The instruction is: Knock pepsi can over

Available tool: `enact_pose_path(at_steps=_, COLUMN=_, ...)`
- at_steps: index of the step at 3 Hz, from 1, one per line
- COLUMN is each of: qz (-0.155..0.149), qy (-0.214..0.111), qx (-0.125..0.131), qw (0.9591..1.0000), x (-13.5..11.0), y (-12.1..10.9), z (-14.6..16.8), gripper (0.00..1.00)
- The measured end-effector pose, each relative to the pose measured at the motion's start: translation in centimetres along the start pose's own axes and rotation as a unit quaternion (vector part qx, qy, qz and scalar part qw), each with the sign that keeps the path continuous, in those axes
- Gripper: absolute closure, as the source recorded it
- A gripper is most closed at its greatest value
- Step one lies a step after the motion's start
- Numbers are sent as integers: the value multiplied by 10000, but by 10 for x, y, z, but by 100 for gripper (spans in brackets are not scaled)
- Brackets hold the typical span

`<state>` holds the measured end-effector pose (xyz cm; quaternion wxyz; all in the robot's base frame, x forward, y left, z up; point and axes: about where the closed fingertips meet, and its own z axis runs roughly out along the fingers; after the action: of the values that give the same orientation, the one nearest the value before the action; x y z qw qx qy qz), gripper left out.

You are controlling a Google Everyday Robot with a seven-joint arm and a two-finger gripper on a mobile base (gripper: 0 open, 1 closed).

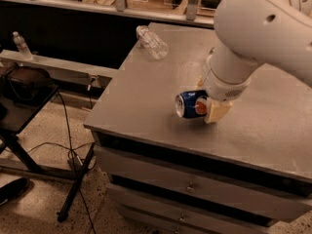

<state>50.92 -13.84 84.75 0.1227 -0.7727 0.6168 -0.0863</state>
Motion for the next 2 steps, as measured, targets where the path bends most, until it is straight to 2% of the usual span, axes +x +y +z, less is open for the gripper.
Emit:
enact_pose_path(at_steps=1, qz=-84, qy=190, qx=-49, qw=9998, x=6, y=-1, z=13, gripper=12)
enact_pose_path(at_steps=2, qz=-90, qy=203, qx=-50, qw=9997, x=6, y=-1, z=13, gripper=0)
